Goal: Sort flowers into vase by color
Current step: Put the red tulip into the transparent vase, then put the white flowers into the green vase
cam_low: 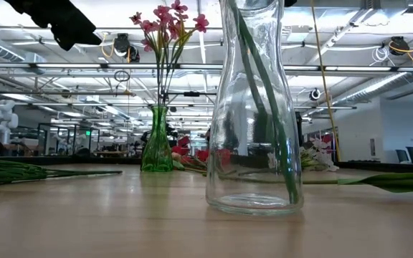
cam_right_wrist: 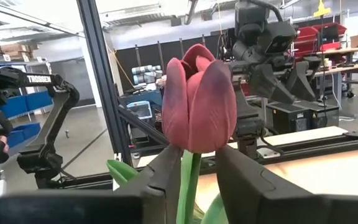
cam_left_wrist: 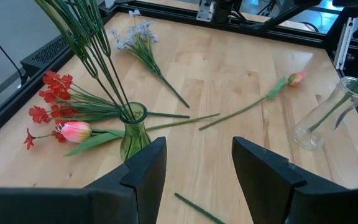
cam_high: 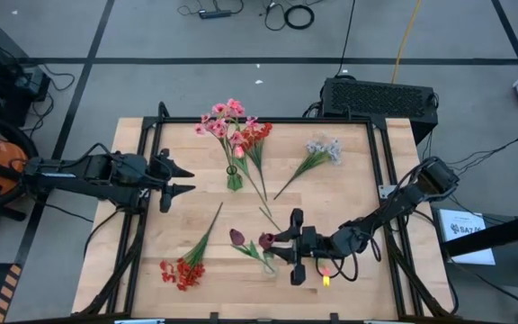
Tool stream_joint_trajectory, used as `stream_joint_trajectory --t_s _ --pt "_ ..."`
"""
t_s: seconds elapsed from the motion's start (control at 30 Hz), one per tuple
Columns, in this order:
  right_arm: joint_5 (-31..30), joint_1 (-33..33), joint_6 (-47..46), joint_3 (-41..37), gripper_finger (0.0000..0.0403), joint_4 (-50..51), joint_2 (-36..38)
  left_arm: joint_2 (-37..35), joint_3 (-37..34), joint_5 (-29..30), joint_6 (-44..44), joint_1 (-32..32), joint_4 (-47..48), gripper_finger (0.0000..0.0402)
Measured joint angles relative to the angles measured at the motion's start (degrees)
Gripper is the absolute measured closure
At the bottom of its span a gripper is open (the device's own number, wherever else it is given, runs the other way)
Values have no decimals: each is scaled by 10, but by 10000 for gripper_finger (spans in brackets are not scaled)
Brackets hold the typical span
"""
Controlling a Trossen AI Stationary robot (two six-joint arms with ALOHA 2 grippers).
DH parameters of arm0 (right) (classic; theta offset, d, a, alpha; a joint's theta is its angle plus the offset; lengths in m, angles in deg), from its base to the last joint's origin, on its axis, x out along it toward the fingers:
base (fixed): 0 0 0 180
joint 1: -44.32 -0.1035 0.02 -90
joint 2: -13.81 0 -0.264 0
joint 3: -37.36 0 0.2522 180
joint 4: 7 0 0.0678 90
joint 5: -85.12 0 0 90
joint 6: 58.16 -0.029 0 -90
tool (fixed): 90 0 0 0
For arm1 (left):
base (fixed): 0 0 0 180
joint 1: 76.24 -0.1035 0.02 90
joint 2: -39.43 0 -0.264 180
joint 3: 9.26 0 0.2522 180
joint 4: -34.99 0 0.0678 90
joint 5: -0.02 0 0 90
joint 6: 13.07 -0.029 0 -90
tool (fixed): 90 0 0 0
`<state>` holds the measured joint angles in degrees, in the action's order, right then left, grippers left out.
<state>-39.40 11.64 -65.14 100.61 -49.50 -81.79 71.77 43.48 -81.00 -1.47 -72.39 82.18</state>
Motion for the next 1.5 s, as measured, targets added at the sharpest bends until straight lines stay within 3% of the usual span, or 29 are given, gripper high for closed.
stream_joint_trajectory --t_s 0.2,0.43,0.8,0.97,1.1,1.3,1.5 --pt "1 0 -3 0 303 107 66 0 0 0 0 0 0 212" --pt "14 0 -122 0 303 279 146 0 0 0 0 0 0 212" --pt "153 17 -210 0 303 317 134 0 0 1 0 0 0 212" --pt "155 19 -210 0 303 336 153 0 0 1 0 0 0 212" --pt "151 20 -216 0 303 429 191 0 0 3 0 0 0 212" --pt "58 31 -224 0 303 560 246 0 0 3 0 0 0 212" --pt "-151 50 -231 0 303 580 257 0 0 3 0 0 0 212"
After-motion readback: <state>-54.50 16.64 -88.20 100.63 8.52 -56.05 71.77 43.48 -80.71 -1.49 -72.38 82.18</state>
